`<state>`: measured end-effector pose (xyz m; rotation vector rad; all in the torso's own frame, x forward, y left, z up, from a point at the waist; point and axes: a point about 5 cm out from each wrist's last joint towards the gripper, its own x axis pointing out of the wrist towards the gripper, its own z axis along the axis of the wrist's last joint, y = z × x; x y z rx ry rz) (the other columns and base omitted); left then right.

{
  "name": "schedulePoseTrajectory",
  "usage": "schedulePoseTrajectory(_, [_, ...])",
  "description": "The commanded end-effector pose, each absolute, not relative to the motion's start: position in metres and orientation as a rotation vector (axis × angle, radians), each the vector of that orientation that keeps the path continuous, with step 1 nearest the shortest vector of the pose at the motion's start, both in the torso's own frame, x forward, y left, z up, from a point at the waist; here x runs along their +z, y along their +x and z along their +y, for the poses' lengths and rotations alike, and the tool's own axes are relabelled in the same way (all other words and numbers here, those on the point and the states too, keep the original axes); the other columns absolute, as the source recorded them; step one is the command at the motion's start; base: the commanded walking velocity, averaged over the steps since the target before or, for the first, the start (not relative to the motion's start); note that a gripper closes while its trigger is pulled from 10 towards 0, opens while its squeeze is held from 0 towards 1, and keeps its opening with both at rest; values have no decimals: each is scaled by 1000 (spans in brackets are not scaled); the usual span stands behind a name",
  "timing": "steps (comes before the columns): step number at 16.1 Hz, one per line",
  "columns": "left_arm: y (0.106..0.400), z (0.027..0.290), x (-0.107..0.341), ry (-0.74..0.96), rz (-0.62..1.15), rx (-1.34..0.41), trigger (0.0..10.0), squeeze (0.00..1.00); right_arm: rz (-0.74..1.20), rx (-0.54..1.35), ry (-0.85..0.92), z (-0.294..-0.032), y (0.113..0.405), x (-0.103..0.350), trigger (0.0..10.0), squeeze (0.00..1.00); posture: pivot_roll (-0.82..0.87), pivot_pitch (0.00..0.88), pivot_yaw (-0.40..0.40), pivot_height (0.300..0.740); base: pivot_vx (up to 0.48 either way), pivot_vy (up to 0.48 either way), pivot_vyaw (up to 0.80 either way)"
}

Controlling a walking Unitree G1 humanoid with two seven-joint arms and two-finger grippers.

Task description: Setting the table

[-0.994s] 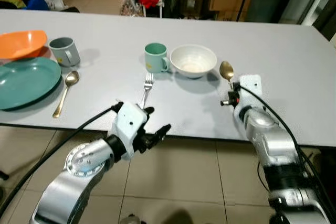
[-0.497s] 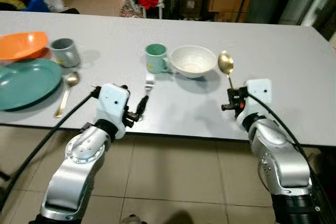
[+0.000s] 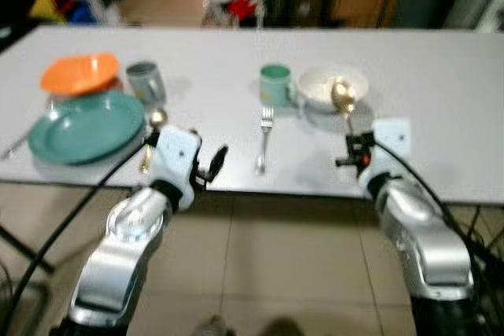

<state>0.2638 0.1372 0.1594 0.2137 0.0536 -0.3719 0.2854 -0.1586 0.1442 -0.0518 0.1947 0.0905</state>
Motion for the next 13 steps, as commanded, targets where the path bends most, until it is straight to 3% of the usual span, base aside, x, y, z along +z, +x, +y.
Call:
schedulePoseTrajectory(1, [265, 145, 159, 224, 59, -351, 10000, 0, 189, 121, -39, -148, 286, 147, 10000, 0, 99, 0, 48, 740, 0, 412, 0])
schedulePoseTrajectory(6, [268, 144, 159, 222, 57, -362, 10000, 0, 210, 106, -46, -150, 289, 147, 10000, 0, 99, 0, 46, 740, 0, 392, 0])
schedulePoseTrajectory(13, [272, 143, 160, 233, 46, -350, 10000, 0, 230, 101, -56, -151, 295, 149, 10000, 0, 92, 0, 46, 740, 0, 0, 0])
